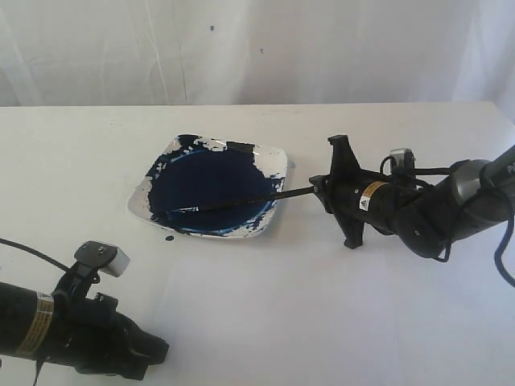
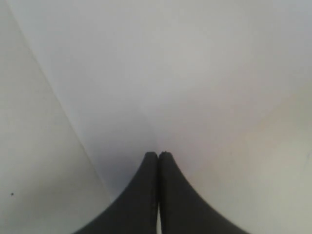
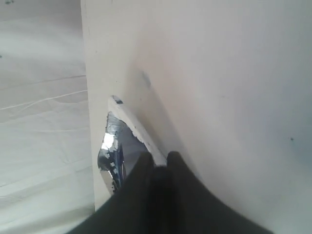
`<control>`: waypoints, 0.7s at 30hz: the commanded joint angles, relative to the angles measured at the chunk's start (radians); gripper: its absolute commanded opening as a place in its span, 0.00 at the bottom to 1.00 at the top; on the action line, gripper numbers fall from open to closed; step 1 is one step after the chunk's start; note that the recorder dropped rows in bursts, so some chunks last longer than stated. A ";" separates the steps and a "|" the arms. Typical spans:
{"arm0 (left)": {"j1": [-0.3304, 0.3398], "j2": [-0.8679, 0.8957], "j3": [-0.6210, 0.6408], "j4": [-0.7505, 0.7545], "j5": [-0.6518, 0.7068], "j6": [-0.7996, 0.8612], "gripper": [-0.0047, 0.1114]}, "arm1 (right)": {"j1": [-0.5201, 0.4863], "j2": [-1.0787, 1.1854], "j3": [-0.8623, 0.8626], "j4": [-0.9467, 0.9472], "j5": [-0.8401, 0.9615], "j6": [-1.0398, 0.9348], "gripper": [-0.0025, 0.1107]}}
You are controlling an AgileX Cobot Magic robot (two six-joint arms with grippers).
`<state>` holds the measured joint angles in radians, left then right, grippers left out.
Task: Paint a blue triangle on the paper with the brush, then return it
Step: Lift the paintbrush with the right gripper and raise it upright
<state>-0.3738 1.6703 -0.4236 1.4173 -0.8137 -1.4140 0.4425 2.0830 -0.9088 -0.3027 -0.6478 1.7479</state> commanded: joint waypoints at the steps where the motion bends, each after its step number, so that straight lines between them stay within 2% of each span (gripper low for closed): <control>1: -0.008 0.000 0.004 0.012 0.029 0.004 0.04 | 0.005 0.004 -0.004 0.052 -0.028 -0.100 0.08; 12: -0.008 0.000 0.004 0.012 0.029 0.004 0.04 | 0.005 0.004 -0.079 0.202 -0.123 -0.318 0.08; 18: -0.008 0.000 0.004 0.012 0.029 0.004 0.04 | 0.005 -0.002 -0.106 0.217 -0.201 -0.331 0.07; 21: -0.008 0.000 0.004 0.012 0.029 0.004 0.04 | -0.002 -0.035 -0.106 0.214 -0.213 -0.479 0.03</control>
<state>-0.3738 1.6703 -0.4236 1.4173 -0.8137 -1.4140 0.4470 2.0756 -1.0083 -0.0845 -0.8369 1.3688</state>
